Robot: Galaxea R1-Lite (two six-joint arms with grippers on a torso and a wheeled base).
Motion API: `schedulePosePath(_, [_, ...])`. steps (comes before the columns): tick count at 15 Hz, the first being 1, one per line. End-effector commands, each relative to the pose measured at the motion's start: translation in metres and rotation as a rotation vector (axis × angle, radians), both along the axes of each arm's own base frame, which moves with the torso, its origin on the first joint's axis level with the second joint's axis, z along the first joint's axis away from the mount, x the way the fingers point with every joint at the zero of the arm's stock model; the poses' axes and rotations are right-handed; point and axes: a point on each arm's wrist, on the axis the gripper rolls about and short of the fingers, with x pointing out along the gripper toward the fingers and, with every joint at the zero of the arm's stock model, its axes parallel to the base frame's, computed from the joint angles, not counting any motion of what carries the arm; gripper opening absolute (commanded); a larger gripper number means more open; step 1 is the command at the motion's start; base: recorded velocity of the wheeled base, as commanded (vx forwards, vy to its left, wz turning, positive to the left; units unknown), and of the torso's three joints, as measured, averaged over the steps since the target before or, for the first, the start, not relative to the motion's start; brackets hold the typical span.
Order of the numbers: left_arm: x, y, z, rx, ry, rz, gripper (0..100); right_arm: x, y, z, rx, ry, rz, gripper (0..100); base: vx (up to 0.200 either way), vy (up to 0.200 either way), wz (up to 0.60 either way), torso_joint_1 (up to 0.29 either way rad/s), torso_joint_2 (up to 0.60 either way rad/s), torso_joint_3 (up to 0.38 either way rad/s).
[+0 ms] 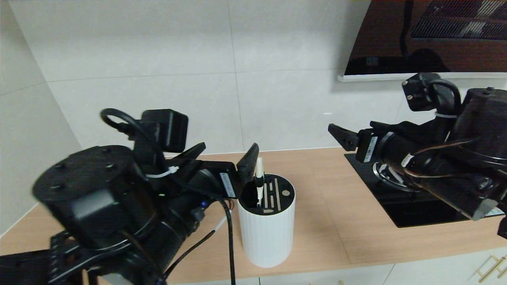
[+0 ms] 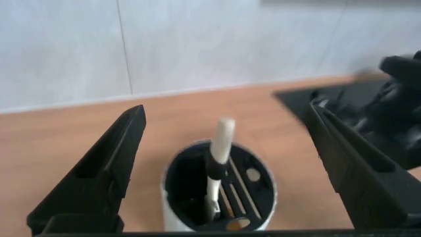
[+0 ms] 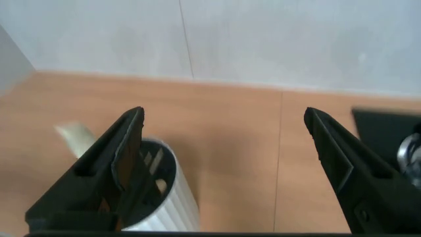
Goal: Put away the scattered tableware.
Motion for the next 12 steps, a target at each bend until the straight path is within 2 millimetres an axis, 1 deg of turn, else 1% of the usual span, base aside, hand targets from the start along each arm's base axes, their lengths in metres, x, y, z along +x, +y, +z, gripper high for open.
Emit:
schedulePosePath(1, [-0.039, 0.060, 0.024, -0.086, -0.090, 0.035, 100, -0.054, -0.048, 0.028, 0.071, -0.116, -0.018, 100, 0.000, 0.000, 0.00, 0.000, 0.00, 0.000])
schedulePosePath(2, [-0.052, 0.082, 0.031, -0.112, -0.130, 0.048, 100, -0.080, -0.066, 0.028, 0.085, -0.143, -0.004, 100, 0.000, 0.000, 0.00, 0.000, 0.00, 0.000])
schedulePosePath(3, [-0.062, 0.106, 0.033, -0.109, -0.152, 0.101, 100, -0.102, -0.081, 0.025, 0.086, -0.163, 0.026, 100, 0.000, 0.000, 0.00, 0.000, 0.00, 0.000])
schedulePosePath(4, [-0.074, 0.123, 0.033, -0.096, -0.161, 0.152, 100, -0.121, -0.097, 0.020, 0.091, -0.174, 0.021, 100, 0.000, 0.000, 0.00, 0.000, 0.00, 0.000])
schedulePosePath(5, [-0.074, 0.123, 0.033, -0.096, -0.161, 0.152, 100, -0.121, -0.097, 0.020, 0.091, -0.174, 0.021, 100, 0.000, 0.000, 0.00, 0.000, 0.00, 0.000])
schedulePosePath(6, [-0.110, 0.156, 0.029, -0.058, -0.164, 0.238, 100, -0.154, -0.129, -0.003, 0.080, -0.180, -0.069, 100, 0.000, 0.000, 0.00, 0.000, 0.00, 0.000])
schedulePosePath(7, [-0.127, 0.169, 0.025, -0.032, -0.161, 0.287, 100, -0.167, -0.140, -0.014, 0.077, -0.194, -0.123, 100, 0.000, 0.000, 0.00, 0.000, 0.00, 0.000])
schedulePosePath(8, [-0.140, 0.178, 0.022, -0.015, -0.160, 0.318, 100, -0.176, -0.147, -0.021, 0.076, -0.204, -0.165, 100, 0.000, 0.000, 0.00, 0.000, 0.00, 0.000])
schedulePosePath(9, [-0.166, 0.190, 0.011, 0.017, -0.154, 0.368, 100, -0.200, -0.158, -0.031, 0.080, -0.243, -0.247, 100, 0.000, 0.000, 0.00, 0.000, 0.00, 0.000])
schedulePosePath(10, [-0.175, 0.193, 0.007, 0.028, -0.157, 0.374, 100, -0.207, -0.161, -0.034, 0.077, -0.250, -0.267, 100, 0.000, 0.000, 0.00, 0.000, 0.00, 0.000])
schedulePosePath(12, [-0.215, 0.201, -0.016, 0.082, -0.180, 0.376, 100, -0.244, -0.169, -0.050, 0.060, -0.290, -0.341, 100, 0.000, 0.000, 0.00, 0.000, 0.00, 0.000])
